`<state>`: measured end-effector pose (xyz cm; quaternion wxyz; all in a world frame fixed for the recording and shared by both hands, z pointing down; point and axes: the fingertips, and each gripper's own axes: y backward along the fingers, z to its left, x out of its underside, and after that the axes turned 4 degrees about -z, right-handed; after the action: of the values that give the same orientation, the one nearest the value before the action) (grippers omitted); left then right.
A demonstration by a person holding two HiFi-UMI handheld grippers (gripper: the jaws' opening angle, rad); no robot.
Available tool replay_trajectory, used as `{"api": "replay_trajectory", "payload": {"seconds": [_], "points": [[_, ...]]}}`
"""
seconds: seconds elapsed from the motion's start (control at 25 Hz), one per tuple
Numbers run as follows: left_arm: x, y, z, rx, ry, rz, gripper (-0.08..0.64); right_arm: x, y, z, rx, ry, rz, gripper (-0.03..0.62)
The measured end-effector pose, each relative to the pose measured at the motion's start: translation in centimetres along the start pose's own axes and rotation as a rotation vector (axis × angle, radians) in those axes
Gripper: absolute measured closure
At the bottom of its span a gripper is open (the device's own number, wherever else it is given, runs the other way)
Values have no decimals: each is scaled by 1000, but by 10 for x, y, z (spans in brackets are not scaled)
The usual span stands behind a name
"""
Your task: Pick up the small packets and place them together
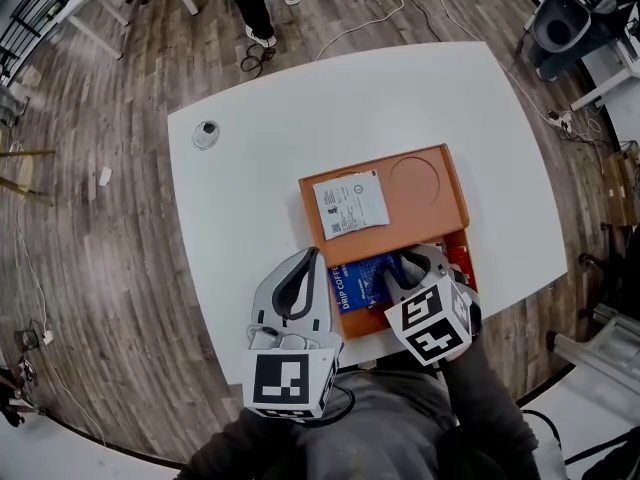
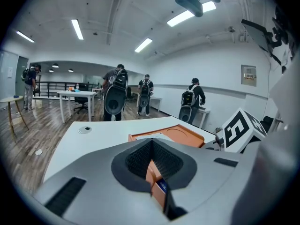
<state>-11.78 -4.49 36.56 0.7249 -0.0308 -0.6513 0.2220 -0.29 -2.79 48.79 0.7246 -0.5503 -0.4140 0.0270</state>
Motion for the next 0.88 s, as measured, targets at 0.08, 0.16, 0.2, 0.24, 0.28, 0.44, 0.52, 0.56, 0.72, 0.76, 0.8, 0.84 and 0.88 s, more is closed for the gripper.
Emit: {"api": "replay_trajectory", "payload": {"seconds": [0.08,0.16,0.2,0.24,0.28,0.44,0.52,0.56,0.72,0.76,0.8,0.84,0.88], "points": [[1,1,-2,4,0,1,563,-1,2,-3,23,0,-15,495],[0,2,-3,8,-2,-3,563,-7,6,-3,37,-3,-40,577],[-2,3,-2,10,-4,-6,563,-9,8,0,36,-4,-49,586],[-2,4,-2,10,-6,-8,563,-10,8,2,34,-3,-53,586],[-3,6,-1,9,-7,-10,563,-10,9,5,35,-2,-55,586],[-2,13,-2,10,-13,-15,563,-9,18,8,45,-17,-79,588],[-3,17,-6,16,-16,-21,563,-11,26,10,52,-19,-97,588],[-4,19,-8,20,-19,-25,563,-13,31,12,57,-20,-111,588],[-9,25,-16,30,-30,-44,563,-31,58,17,98,5,-216,588],[-9,26,-17,32,-32,-47,563,-36,65,17,112,17,-244,588],[-10,27,-19,34,-34,-49,563,-41,72,18,124,27,-269,588],[-11,28,-22,38,-37,-53,563,-46,79,19,133,36,-291,588],[-12,29,-25,42,-39,-57,563,-51,85,20,138,44,-307,588]]}}
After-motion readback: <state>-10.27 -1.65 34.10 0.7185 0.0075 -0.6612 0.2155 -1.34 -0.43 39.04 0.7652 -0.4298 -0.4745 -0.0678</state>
